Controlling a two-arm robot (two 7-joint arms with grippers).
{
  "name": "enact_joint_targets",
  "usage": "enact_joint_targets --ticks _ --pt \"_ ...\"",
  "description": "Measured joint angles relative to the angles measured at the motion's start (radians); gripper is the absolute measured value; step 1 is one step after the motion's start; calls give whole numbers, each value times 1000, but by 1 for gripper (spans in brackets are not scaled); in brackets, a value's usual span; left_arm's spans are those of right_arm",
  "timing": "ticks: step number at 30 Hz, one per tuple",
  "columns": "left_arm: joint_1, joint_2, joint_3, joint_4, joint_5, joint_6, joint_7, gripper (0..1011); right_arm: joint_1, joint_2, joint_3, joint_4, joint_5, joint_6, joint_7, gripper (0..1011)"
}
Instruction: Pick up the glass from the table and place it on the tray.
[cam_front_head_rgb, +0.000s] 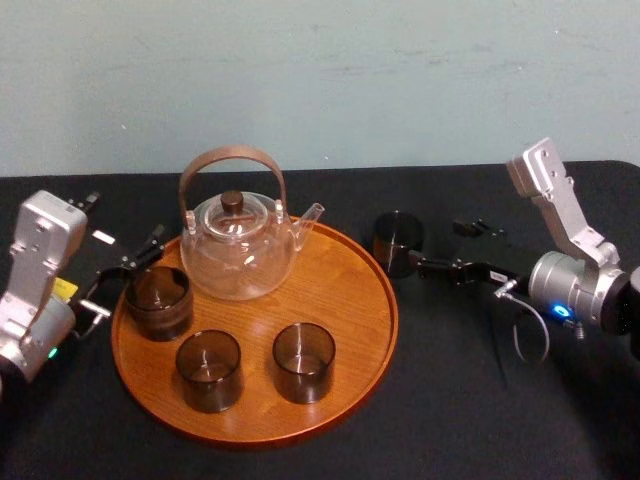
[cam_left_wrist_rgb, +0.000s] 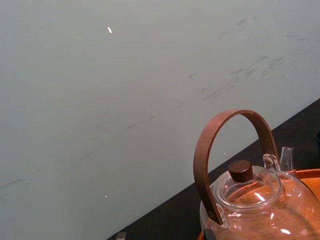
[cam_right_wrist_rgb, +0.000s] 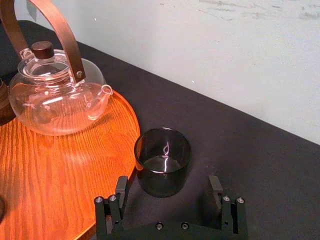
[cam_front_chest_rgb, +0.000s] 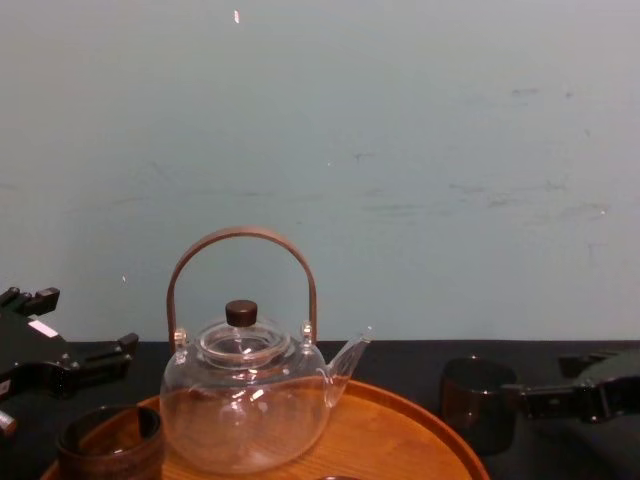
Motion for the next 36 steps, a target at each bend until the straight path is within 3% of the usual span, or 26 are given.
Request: enact_joint_targets --ticks 36 --pt "0 0 0 0 0 0 0 1001 126 -92 -36 168 -63 -7 46 1002"
